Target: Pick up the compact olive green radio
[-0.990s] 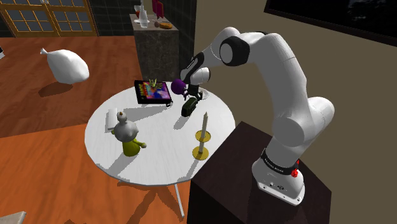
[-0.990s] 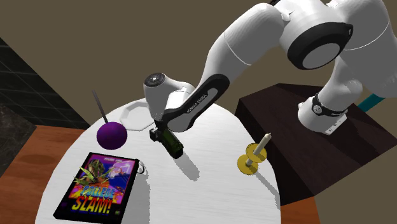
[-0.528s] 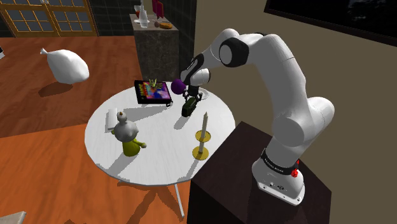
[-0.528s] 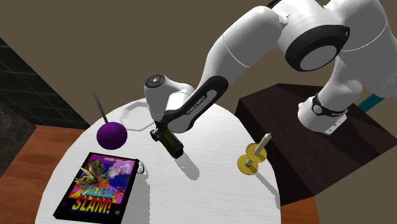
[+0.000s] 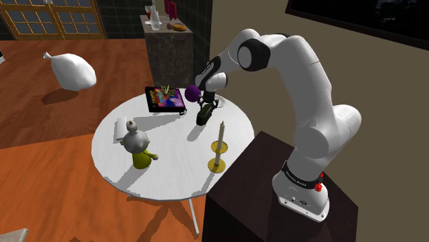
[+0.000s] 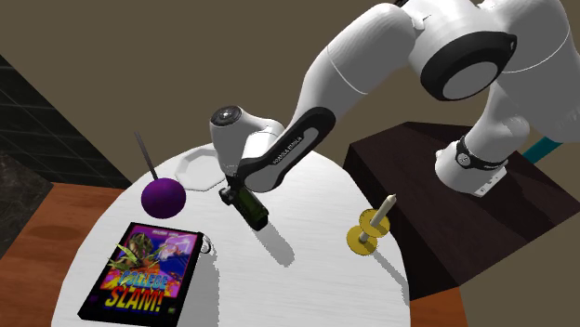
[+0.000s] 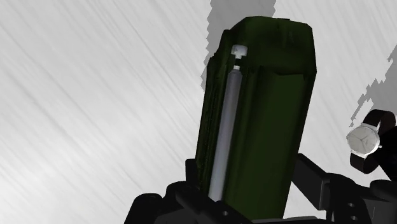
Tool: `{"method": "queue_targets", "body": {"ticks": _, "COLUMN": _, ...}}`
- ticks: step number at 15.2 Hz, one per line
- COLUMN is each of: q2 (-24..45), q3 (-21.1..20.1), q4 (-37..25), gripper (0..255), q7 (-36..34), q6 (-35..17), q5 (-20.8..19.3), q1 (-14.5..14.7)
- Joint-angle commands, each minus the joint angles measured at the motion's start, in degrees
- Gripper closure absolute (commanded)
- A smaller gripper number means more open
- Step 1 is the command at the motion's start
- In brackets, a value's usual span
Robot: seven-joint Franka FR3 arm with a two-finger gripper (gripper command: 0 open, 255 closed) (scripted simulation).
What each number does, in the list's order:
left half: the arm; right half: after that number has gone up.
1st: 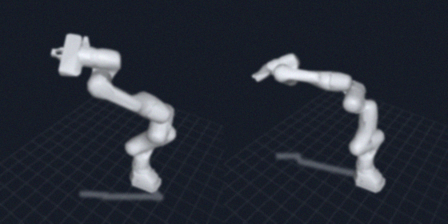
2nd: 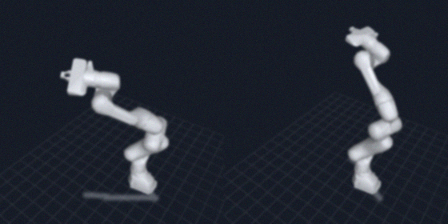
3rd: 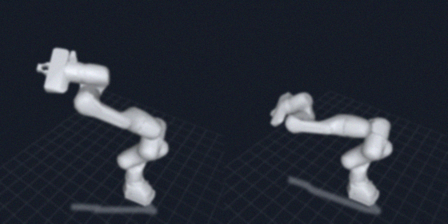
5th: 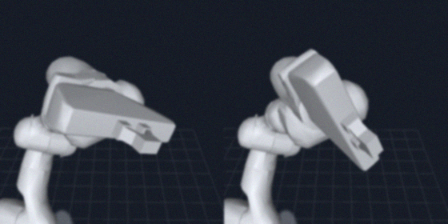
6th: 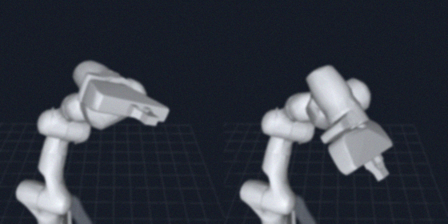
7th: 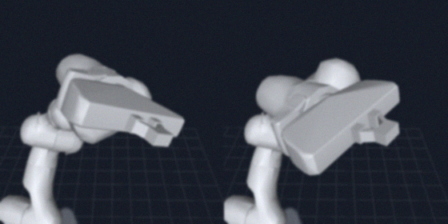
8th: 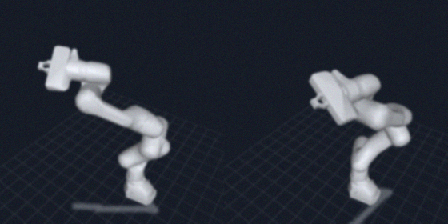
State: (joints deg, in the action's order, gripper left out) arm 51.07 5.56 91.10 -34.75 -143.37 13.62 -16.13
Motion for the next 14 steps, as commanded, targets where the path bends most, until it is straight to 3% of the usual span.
{"method": "queue_targets", "body": {"ticks": 1, "q2": -1.22, "q3": 0.16, "q4": 0.48, "gripper": 255, "q7": -0.10, "q6": 0.69, "q5": -0.12, "q1": 0.10}}
{"method": "queue_targets", "body": {"ticks": 14, "q2": -7.98, "q3": 1.14, "q4": 2.73, "gripper": 255, "q7": -0.93, "q6": 5.21, "q5": -1.03, "q1": 0.78}}
